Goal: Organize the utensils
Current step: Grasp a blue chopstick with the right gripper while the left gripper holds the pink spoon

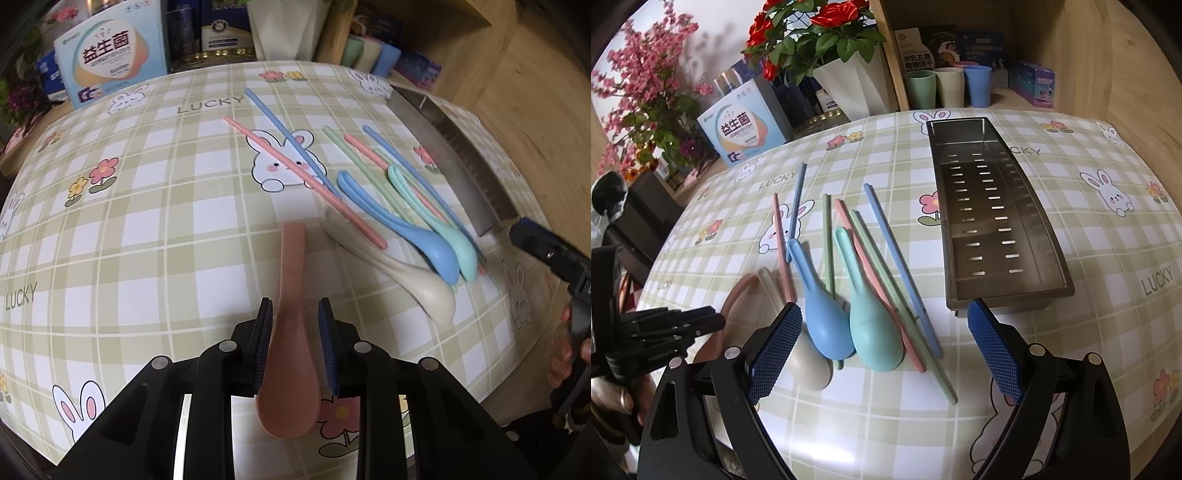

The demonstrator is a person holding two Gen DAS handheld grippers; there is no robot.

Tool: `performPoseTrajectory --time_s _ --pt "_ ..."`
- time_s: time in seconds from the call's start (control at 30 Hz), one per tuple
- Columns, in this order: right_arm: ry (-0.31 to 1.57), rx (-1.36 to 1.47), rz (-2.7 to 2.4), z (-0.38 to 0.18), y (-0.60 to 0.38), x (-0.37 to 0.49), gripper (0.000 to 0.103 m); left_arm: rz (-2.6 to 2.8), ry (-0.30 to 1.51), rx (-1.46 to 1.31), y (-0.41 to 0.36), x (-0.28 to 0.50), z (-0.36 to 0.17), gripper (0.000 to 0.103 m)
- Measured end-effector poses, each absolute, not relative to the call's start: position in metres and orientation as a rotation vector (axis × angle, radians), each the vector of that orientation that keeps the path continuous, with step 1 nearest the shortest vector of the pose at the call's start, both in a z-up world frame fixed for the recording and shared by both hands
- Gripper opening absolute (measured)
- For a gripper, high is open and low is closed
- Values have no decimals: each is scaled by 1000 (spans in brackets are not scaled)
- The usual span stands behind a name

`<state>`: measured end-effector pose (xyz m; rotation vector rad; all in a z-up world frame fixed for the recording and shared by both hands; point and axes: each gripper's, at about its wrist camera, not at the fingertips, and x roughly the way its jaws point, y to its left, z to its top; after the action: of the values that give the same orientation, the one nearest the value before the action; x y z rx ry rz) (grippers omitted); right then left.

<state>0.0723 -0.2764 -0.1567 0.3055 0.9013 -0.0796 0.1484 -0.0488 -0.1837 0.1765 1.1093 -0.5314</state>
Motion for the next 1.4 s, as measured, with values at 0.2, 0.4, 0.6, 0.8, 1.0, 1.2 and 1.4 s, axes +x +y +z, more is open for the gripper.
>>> performPoseTrajectory --time_s 0.2,0.4,0.6,0.8,1.0,1.2,1.4 --pt "924 309 -54 -162 -276 77 88 -506 1130 171 -51 154 -195 25" --pt "961 328 -13 -168 -278 86 66 -501 1111 119 -48 153 -195 18" --pt "986 284 14 -165 -281 108 28 -454 1107 -19 -26 162 -189 17" --pt "1018 157 27 -157 -281 153 19 -433 1074 -108 -10 177 -171 17" --pt "1124 109 28 -172 -278 200 19 -426 1059 -117 -9 191 -161 17" --pt "1223 113 5 -194 -280 220 19 -433 1078 -123 -7 201 -164 17" --pt "1259 91 -4 -206 -278 221 18 -442 1155 -135 -9 205 -181 17"
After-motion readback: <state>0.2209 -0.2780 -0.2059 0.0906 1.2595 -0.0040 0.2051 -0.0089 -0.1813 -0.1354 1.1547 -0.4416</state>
